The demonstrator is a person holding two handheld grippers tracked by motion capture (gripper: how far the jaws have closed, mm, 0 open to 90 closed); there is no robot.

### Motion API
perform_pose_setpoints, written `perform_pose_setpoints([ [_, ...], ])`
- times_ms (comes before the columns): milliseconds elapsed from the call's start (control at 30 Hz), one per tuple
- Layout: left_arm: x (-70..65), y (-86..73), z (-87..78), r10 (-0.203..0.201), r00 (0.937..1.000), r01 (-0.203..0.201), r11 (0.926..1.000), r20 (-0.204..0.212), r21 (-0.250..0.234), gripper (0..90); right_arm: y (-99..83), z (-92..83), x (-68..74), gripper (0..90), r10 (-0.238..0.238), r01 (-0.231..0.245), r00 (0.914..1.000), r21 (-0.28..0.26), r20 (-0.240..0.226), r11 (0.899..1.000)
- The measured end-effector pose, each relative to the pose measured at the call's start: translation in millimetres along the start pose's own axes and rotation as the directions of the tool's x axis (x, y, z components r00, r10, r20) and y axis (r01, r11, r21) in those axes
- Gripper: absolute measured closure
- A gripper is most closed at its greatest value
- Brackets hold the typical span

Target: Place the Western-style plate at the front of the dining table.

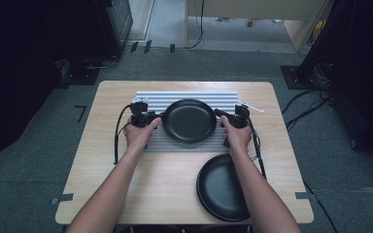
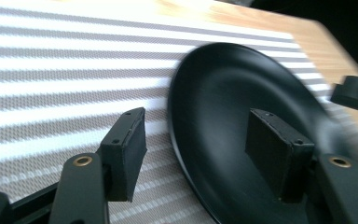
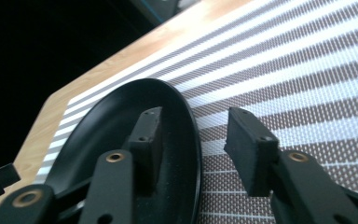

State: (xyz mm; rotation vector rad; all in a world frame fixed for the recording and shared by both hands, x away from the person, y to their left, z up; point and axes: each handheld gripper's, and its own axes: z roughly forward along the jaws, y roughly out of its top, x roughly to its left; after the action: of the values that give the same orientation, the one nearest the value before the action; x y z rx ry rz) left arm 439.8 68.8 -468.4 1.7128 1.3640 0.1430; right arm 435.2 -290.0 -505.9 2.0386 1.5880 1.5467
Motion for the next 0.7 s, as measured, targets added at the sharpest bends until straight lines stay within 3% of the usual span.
perform_pose_setpoints([
  [100, 0.4, -4.1, -9.5, -0.012, 0.9994, 0.012, 0.9998, 0.034, 0.016, 33.7, -2.0, -9.7, 2.0, 55.3, -0.013, 0.010, 0.9977, -0.037, -0.066, 0.999],
  [300, -1.5, -13.9, -22.4, -0.012, 0.9980, 0.009, 0.9991, 0.062, 0.042, 19.9, -4.1, -26.5, 9.6, 46.3, -0.115, 0.113, 0.9916, -0.034, -0.059, 0.993],
  [367, -1.7, -19.0, -26.3, -0.016, 0.9975, 0.014, 0.9993, 0.069, 0.035, 17.4, -5.4, -34.7, 11.0, 46.0, -0.105, 0.101, 0.9915, -0.055, -0.077, 0.993],
  [467, -1.3, -25.9, -32.5, -0.005, 0.9977, 0.004, 0.9997, 0.068, 0.024, 14.3, -6.7, -43.2, 11.3, 42.6, -0.100, 0.096, 0.9906, -0.046, -0.094, 0.994],
  [500, -1.4, -28.0, -35.0, 0.000, 0.9978, -0.001, 0.9999, 0.066, 0.014, 13.7, -7.1, -46.1, 11.9, 40.9, -0.117, 0.115, 0.9891, -0.026, -0.089, 0.993],
  [600, -1.8, -33.8, -41.4, 0.014, 0.9985, -0.015, 0.9999, 0.054, 0.002, 12.9, -10.0, -54.2, 17.3, 38.0, -0.234, 0.235, 0.9713, 0.028, -0.044, 0.972],
  [700, -4.9, -37.7, -47.4, 0.032, 0.9990, -0.032, 0.9995, 0.031, 0.001, 12.8, -16.2, -65.8, 17.0, 35.5, -0.240, 0.240, 0.9685, -0.015, -0.066, 0.971],
])
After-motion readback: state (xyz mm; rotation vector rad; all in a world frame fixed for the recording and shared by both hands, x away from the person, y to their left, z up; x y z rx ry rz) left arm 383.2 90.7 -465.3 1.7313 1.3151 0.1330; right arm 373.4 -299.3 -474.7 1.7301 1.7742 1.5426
